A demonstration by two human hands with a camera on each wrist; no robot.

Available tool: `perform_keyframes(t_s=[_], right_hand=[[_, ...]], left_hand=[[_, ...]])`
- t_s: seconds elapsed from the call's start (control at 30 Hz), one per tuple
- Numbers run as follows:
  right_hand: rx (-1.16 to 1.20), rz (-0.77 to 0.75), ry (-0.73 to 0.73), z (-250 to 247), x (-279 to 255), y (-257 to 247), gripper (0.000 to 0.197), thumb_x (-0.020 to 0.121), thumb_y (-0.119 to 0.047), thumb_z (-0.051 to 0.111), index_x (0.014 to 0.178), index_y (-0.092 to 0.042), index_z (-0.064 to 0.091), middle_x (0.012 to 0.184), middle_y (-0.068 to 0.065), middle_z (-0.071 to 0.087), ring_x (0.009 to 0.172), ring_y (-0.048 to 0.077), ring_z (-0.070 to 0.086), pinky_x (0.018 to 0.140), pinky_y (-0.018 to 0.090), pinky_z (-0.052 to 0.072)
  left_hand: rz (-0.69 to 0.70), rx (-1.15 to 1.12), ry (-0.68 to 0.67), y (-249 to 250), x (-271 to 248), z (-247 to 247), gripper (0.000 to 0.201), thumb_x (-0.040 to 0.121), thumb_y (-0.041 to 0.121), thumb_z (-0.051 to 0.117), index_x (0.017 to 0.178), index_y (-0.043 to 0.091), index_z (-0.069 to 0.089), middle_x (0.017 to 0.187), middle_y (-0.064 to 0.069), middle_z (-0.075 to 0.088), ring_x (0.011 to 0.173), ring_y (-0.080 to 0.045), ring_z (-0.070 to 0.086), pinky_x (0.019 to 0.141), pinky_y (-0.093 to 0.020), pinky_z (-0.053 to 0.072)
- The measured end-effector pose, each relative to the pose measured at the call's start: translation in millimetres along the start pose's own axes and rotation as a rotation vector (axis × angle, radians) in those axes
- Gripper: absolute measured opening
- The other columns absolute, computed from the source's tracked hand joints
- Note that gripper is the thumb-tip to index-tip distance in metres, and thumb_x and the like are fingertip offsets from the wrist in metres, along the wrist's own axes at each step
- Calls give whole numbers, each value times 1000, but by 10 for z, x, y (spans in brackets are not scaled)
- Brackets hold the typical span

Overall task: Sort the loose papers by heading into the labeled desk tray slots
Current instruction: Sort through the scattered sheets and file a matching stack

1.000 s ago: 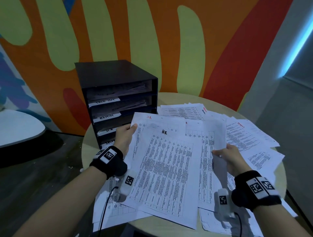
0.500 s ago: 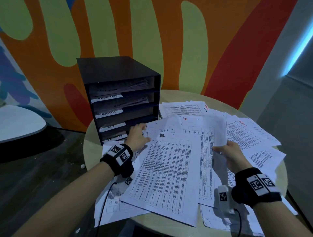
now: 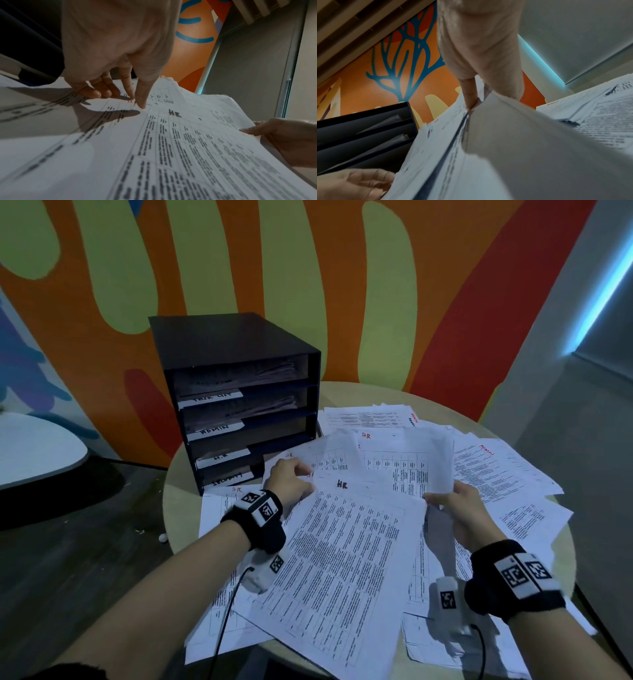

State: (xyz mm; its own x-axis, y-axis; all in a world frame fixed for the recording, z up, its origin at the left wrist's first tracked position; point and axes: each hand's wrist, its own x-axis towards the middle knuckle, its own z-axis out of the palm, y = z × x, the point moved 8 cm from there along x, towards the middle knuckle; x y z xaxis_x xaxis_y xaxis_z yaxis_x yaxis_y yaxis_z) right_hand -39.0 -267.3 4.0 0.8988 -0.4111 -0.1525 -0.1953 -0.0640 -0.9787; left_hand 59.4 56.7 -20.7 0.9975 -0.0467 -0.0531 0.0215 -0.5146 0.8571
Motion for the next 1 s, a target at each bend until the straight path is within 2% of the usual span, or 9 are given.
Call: perform_keyframes(t_s=[0.07, 0.17, 0.33, 0.4, 0.47, 0.6, 0.7, 0.8, 1.0], right_hand=[[-7, 1, 1, 0, -5, -2, 12, 83, 11, 62, 85, -1, 60, 80, 14, 61, 73, 27, 56, 69, 37, 44], [-2, -7, 0, 1, -16, -5, 13, 82, 12, 61, 82, -1, 60, 78, 13, 60, 71, 25, 54, 67, 35, 43], [-1, 4, -2, -24, 7, 32, 13, 82, 11, 62, 83, -3, 60, 82, 15, 62, 78, 29, 57, 74, 40, 45], [-3, 11, 5, -46, 22, 56, 13, 82, 10, 64, 86, -2, 61, 86, 17, 63, 82, 30, 57, 76, 42, 46], [-5, 20, 9, -49, 26, 63, 13, 82, 10, 64, 86, -2, 61, 85, 17, 63, 81, 29, 57, 75, 42, 45], [-1, 20, 29, -51, 22, 60, 12, 82, 11, 63, 90, 2, 60, 86, 17, 60, 79, 29, 55, 73, 41, 45], [-16, 27, 49, -50, 24, 68, 14, 83, 6, 66, 95, 3, 60, 88, 17, 61, 82, 33, 57, 77, 45, 48], [-14, 21, 61, -39, 12, 51, 10, 83, 7, 66, 88, 0, 60, 85, 17, 60, 81, 32, 56, 75, 45, 48], [3, 4, 48, -12, -31, 27, 20, 85, 7, 64, 105, 3, 60, 85, 13, 61, 79, 27, 55, 70, 38, 45]], left_hand=[[8, 22, -4, 34, -1, 14, 27, 68, 10, 77, 87, 24, 64, 108, 1, 65, 97, -17, 62, 84, -33, 54], [-38, 92, -62, 14, 1, 92, 49, 73, 13, 80, 116, 14, 58, 124, -7, 55, 110, -21, 55, 84, -29, 48], [-191, 424, -77, -75, -100, 20, 119, 65, 40, 87, 150, 4, 12, 150, -20, 23, 140, -36, 24, 113, -48, 31], [-257, 414, -119, -141, -120, -16, 132, 66, 41, 86, 152, 2, -7, 157, -23, 8, 145, -39, 11, 117, -49, 22], [-297, 365, -155, -183, -130, -52, 138, 66, 40, 87, 150, 1, -15, 158, -23, 12, 146, -38, 15, 117, -45, 24], [-353, 205, -214, -245, -131, -66, 134, 68, 28, 88, 151, 2, -13, 156, -17, 26, 141, -33, 30, 107, -32, 35], [-383, 264, -231, -297, -183, -17, 129, 57, 37, 91, 152, 7, 9, 154, -16, 25, 141, -33, 26, 108, -42, 37], [-330, 368, -210, -253, -247, 80, 116, 62, 38, 89, 149, 8, 19, 148, -14, 24, 137, -32, 21, 97, -33, 37], [-290, 525, -184, -147, -309, 183, 128, 58, 55, 86, 148, 0, 13, 147, -19, 22, 138, -34, 22, 112, -47, 31]])
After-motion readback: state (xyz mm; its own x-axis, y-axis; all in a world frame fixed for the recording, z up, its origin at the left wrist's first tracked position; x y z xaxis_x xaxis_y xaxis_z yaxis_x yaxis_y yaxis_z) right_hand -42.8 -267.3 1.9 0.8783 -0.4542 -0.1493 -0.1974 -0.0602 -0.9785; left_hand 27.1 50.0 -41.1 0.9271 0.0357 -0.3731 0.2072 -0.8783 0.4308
